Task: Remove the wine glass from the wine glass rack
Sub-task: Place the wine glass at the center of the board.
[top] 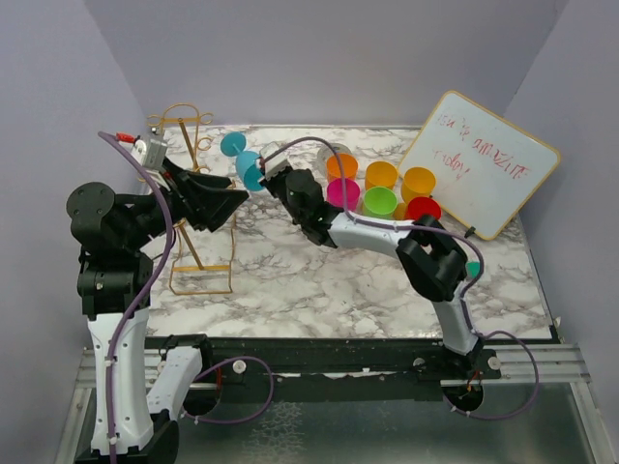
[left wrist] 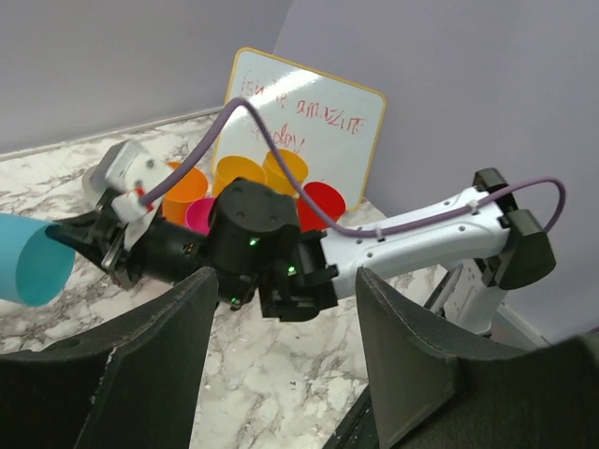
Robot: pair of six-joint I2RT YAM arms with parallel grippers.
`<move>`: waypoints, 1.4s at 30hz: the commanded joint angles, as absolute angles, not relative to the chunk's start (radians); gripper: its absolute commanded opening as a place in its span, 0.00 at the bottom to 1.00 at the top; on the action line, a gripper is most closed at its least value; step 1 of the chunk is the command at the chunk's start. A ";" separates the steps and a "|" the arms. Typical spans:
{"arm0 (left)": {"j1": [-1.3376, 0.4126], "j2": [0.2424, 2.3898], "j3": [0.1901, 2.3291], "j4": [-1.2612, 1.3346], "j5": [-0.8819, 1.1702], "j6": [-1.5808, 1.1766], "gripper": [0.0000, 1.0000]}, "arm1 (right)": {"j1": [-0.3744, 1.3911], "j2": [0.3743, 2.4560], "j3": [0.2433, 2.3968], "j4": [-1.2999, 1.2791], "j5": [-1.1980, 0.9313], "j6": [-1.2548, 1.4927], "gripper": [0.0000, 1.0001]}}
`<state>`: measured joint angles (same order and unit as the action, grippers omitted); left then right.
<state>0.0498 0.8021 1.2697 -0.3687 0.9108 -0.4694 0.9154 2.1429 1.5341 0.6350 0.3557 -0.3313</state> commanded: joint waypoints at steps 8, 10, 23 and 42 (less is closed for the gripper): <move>0.044 0.815 1.282 -0.370 0.866 -0.456 0.62 | 0.920 1.753 1.391 0.196 0.356 0.036 0.01; 0.044 0.829 1.280 -0.370 0.862 -0.459 0.62 | 0.920 1.685 1.361 0.131 0.324 0.054 0.00; -0.320 0.979 1.284 -0.377 0.682 -0.398 0.64 | 0.920 1.457 1.307 -0.295 0.217 0.143 0.01; -0.546 1.081 1.331 -0.566 0.412 -0.221 0.70 | 0.920 1.349 1.343 -0.550 0.120 0.187 0.01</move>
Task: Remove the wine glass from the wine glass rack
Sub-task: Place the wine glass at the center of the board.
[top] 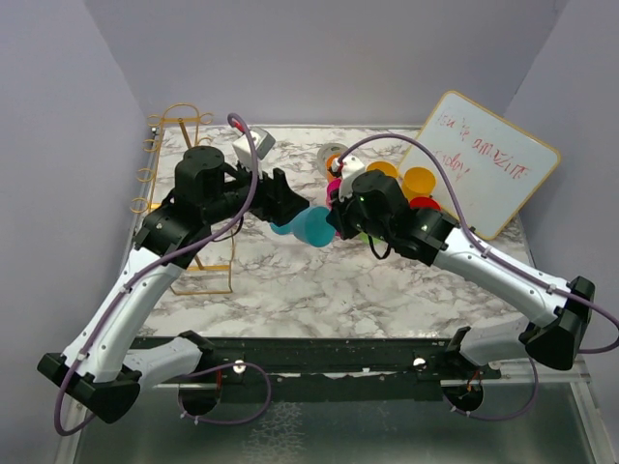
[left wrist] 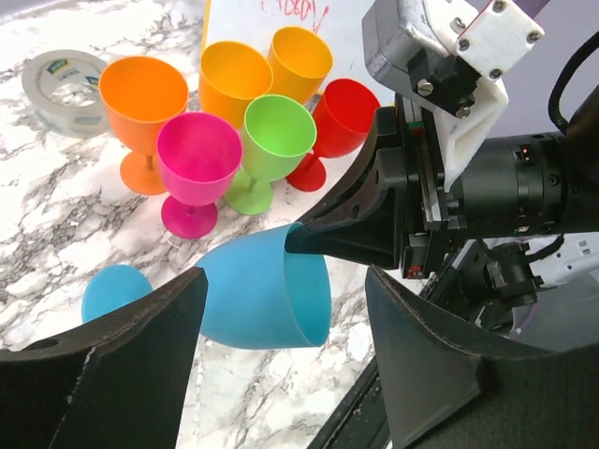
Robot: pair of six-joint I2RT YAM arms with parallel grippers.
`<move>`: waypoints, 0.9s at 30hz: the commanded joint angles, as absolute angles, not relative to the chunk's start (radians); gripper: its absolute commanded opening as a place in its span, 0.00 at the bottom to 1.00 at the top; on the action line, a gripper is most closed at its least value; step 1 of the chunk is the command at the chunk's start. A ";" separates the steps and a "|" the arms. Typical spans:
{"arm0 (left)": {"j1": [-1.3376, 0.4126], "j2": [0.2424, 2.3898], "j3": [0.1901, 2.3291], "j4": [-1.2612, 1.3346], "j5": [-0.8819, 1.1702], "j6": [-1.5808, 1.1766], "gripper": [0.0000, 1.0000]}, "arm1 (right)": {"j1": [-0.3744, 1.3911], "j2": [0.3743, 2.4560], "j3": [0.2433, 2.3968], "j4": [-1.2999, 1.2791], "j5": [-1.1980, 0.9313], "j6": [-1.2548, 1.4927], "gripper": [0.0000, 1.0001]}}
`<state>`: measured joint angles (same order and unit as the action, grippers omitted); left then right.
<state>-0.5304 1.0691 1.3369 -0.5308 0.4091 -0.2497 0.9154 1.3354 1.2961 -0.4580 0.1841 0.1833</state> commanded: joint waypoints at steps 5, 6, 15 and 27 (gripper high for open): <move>-0.560 1.084 1.308 -0.566 0.448 -0.223 0.70 | 0.919 1.370 1.389 -0.614 0.101 0.174 0.01; -0.564 1.084 1.303 -0.566 0.453 -0.227 0.70 | 0.919 1.377 1.395 -0.626 0.102 0.172 0.00; -0.620 1.122 1.248 -0.589 0.418 -0.224 0.66 | 0.920 1.412 1.442 -0.712 0.132 0.160 0.01; -0.672 1.161 1.233 -0.611 0.295 -0.210 0.66 | 0.920 1.424 1.485 -0.920 0.201 0.129 0.01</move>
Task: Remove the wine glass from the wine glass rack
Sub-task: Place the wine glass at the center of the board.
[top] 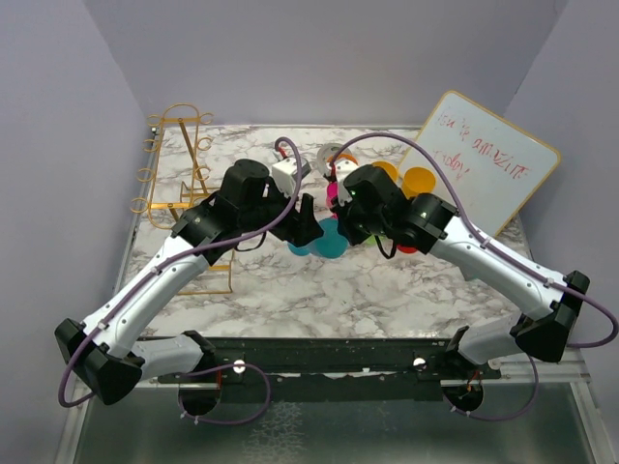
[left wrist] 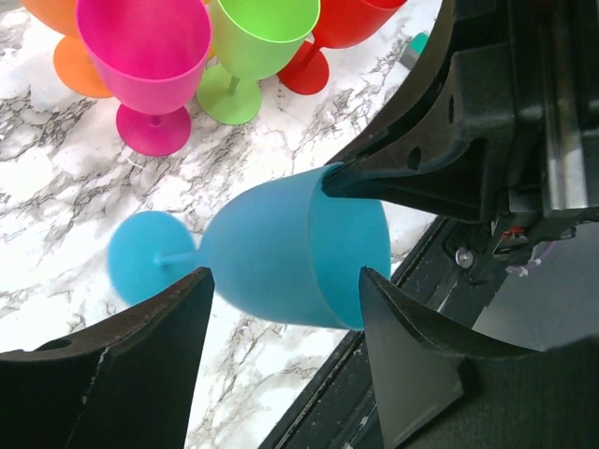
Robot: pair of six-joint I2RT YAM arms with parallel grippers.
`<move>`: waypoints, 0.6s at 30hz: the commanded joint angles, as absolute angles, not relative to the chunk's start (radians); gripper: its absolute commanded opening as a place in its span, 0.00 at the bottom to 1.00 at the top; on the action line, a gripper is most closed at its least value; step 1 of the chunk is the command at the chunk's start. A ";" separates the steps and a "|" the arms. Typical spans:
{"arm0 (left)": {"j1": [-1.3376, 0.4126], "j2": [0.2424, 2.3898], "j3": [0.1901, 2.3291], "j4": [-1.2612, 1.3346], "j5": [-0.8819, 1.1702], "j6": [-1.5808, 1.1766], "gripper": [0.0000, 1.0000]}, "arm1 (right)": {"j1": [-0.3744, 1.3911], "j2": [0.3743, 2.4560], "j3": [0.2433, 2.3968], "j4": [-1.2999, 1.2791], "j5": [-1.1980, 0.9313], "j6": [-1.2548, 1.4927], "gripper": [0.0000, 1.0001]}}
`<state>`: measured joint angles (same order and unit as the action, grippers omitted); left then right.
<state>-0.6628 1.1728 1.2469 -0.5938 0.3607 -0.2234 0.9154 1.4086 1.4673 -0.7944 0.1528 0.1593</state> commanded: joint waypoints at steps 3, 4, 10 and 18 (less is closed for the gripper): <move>-0.673 1.149 1.220 -0.610 0.288 -0.205 0.69 | 0.920 1.439 1.472 -0.977 0.205 0.117 0.01; -0.673 1.146 1.217 -0.609 0.287 -0.206 0.70 | 0.920 1.445 1.465 -0.992 0.218 0.117 0.01; -0.672 1.130 1.201 -0.609 0.275 -0.208 0.73 | 0.874 1.482 1.411 -0.998 0.264 0.132 0.01; -0.672 1.096 1.183 -0.609 0.235 -0.212 0.76 | 0.792 1.522 1.384 -0.977 0.248 0.117 0.01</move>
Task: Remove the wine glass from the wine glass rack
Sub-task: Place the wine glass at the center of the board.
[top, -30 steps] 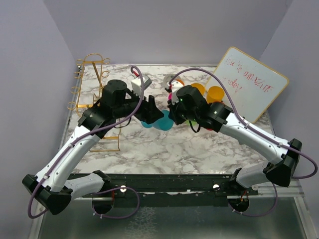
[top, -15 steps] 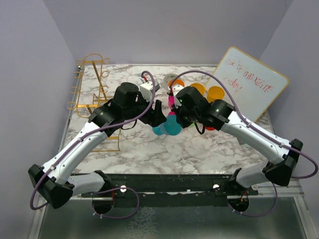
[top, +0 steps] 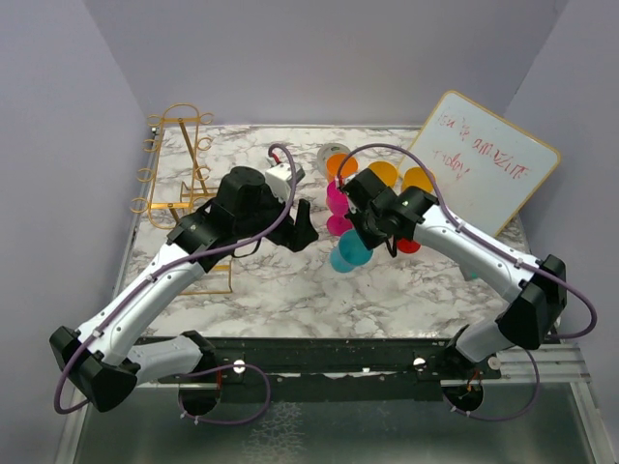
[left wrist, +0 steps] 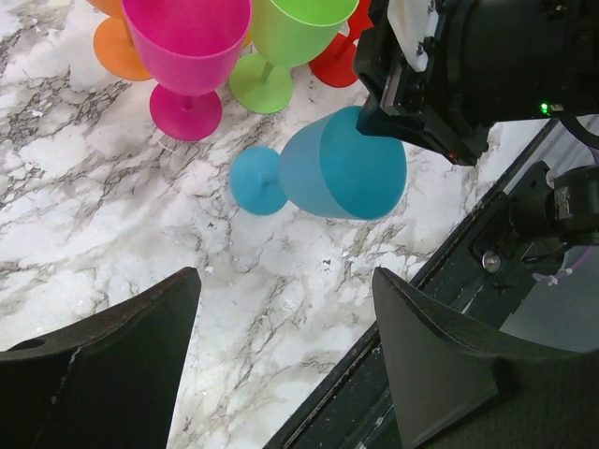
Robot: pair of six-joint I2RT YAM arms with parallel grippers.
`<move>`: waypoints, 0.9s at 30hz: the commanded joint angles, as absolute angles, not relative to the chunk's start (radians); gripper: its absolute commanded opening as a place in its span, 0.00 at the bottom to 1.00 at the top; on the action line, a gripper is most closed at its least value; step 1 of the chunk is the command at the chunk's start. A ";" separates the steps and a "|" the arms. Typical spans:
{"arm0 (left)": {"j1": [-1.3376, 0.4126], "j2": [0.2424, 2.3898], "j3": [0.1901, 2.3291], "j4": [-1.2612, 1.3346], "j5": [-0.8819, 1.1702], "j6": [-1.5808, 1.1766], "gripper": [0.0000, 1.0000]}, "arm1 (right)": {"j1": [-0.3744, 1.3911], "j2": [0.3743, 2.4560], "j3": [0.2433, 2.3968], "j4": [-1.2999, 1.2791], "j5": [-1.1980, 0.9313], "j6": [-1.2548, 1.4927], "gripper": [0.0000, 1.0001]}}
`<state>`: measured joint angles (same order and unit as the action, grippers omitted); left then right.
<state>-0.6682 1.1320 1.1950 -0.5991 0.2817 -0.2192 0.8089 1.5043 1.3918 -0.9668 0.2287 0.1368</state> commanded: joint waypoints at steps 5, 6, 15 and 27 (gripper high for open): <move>-0.672 1.086 1.183 -0.606 0.222 -0.215 0.77 | 0.781 1.545 1.392 -0.985 0.251 0.110 0.08; -0.672 1.086 1.185 -0.605 0.221 -0.215 0.77 | 0.780 1.547 1.395 -0.986 0.254 0.107 0.12; -0.673 1.091 1.202 -0.584 0.218 -0.224 0.79 | 0.775 1.528 1.459 -0.968 0.288 0.101 0.46; -0.672 1.120 1.268 -0.400 0.113 -0.276 0.91 | 0.642 1.309 1.465 -0.700 0.376 0.124 0.84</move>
<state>-0.6682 1.1034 1.2030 -0.5262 0.1989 -0.2451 0.7383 1.4097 1.4647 -0.8658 0.3092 0.1123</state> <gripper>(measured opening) 0.866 0.803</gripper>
